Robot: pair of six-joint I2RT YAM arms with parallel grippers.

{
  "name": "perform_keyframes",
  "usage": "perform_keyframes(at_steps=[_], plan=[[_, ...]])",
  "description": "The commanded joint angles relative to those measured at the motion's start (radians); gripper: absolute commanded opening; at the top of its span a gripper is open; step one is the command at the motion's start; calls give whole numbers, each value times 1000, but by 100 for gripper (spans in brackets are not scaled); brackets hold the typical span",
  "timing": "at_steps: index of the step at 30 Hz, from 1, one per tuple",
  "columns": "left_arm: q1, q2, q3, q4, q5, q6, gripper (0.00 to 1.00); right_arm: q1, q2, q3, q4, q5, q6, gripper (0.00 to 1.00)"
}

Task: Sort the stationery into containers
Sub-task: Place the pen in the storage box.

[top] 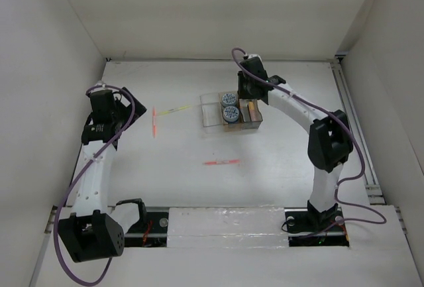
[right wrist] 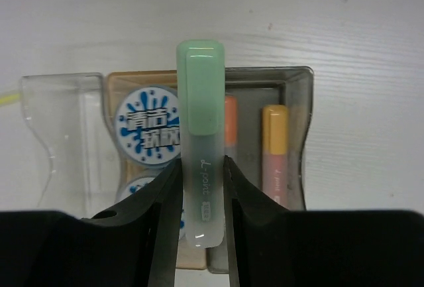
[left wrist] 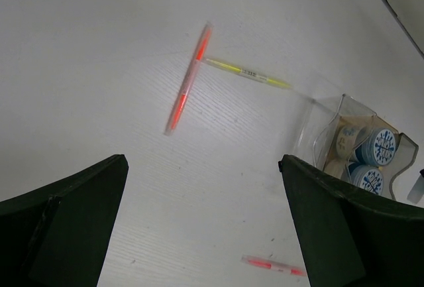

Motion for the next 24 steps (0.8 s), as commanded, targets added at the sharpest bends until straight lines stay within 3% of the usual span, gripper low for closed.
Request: perform_keyframes(at_steps=[1,11,13,14,15,17,19,24], plan=[[0,-14,-7,34,31,24,100,-36,-6,-54,-9,14,10,0],[0,5,-16,43,51,24,100,-71,-49,-176,56,48,39,0],[0,5,-16,43,51,24,100,-71,-49,-185,65,48,48,12],[0,5,-16,43,51,24,100,-71,-49,-185,65,39,48,24],[0,5,-16,43,60,24,100,-71,-59,-196,75,39,48,56],[0,5,-16,52,71,33,100,-62,-90,-208,91,30,48,77],[-17,5,-16,52,71,33,100,-51,-114,-208,100,30,48,90],[-60,5,-25,98,181,82,100,-42,-223,-220,91,30,48,96]])
